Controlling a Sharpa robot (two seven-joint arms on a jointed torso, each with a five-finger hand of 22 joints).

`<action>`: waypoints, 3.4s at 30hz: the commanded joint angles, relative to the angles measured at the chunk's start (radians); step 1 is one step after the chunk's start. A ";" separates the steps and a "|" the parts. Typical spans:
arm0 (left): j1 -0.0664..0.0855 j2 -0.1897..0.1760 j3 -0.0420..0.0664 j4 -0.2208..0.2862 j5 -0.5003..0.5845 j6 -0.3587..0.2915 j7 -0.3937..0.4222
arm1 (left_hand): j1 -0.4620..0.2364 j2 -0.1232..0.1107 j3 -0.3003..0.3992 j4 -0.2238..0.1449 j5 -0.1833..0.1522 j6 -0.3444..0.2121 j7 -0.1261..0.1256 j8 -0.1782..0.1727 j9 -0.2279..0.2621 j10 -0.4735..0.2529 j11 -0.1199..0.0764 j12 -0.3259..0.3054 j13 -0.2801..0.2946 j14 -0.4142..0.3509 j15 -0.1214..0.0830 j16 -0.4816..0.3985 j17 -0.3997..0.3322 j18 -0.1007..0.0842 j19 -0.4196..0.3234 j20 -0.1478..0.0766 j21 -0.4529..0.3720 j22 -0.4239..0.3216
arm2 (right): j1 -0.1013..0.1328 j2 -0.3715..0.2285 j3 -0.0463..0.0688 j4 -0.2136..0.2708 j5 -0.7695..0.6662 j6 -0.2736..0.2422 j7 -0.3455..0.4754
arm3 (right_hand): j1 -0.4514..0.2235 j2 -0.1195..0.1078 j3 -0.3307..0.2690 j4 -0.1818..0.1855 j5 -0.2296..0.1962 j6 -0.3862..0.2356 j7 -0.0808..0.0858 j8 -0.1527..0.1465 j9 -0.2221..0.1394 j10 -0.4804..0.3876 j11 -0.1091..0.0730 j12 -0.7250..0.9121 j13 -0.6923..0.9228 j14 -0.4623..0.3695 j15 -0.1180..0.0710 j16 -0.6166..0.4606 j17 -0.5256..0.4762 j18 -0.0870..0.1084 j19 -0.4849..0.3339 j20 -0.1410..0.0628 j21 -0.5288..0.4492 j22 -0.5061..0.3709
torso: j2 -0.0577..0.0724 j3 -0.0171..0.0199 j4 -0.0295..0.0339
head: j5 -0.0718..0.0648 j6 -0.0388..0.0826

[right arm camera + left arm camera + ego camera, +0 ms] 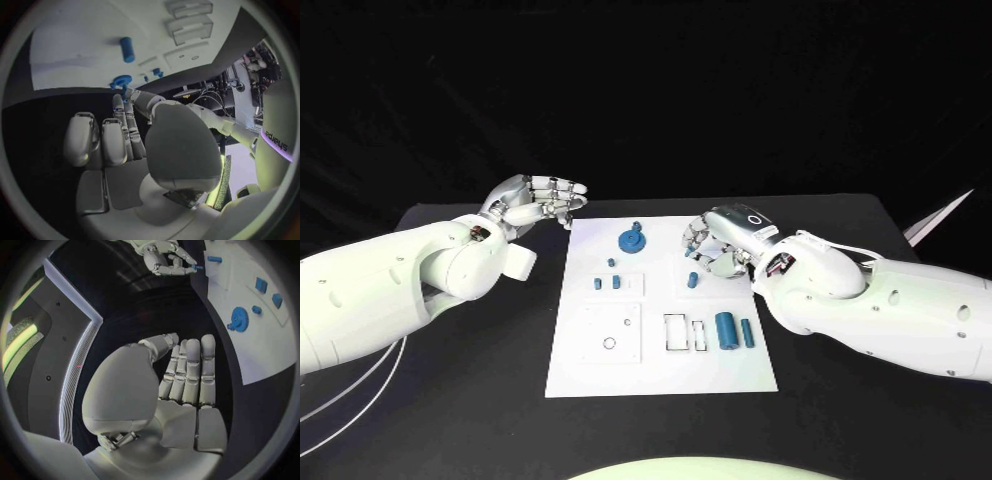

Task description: Assemble the parts on the task board

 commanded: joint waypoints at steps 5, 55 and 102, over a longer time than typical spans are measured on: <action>0.000 0.007 0.001 0.014 0.018 -0.012 0.011 | -0.011 0.016 -0.028 0.003 0.003 -0.007 0.006 0.021 -0.008 -0.034 0.003 0.013 0.015 -0.007 -0.002 -0.013 -0.012 0.007 -0.013 -0.003 -0.011 -0.013 | -0.026 0.041 -0.001 0.085 0.006 -0.015 0.027 | -0.001 0.049 0.063 -0.026 0.013 0.008 0.000 0.035 0.024 0.056 -0.022 0.019 0.027 0.044 -0.012 0.011 0.006 -0.024 0.024 -0.004 0.018 0.016 | -0.001 -0.0023 -0.0012 | 0.044 -0.012; 0.001 0.029 0.000 0.043 0.042 -0.031 0.002 | -0.015 0.017 -0.032 0.006 0.003 -0.008 0.007 0.025 -0.008 -0.038 0.004 0.017 0.016 -0.009 -0.001 -0.014 -0.013 0.006 -0.014 -0.002 -0.014 -0.015 | -0.144 0.208 -0.017 -0.016 -0.064 0.071 -0.021 | -0.005 0.049 0.066 -0.029 0.013 0.005 0.002 0.035 0.027 0.056 -0.020 0.016 0.028 0.043 -0.011 0.009 0.002 -0.023 0.023 -0.004 0.017 0.015 | 0.001 -0.0025 -0.0001 | 0.113 -0.053; 0.001 0.026 0.000 0.046 0.037 -0.021 -0.013 | -0.016 0.017 -0.034 0.008 0.004 -0.011 0.008 0.027 -0.008 -0.043 0.005 0.018 0.016 -0.011 0.000 -0.014 -0.014 0.006 -0.014 -0.001 -0.017 -0.017 | -0.153 0.248 -0.022 -0.042 -0.092 0.162 -0.054 | -0.032 0.041 0.063 -0.028 0.011 -0.038 0.020 0.017 0.030 0.008 -0.002 -0.009 0.022 0.039 0.004 0.005 -0.012 -0.019 0.007 0.005 -0.002 -0.007 | 0.000 -0.0025 -0.0006 | 0.117 -0.066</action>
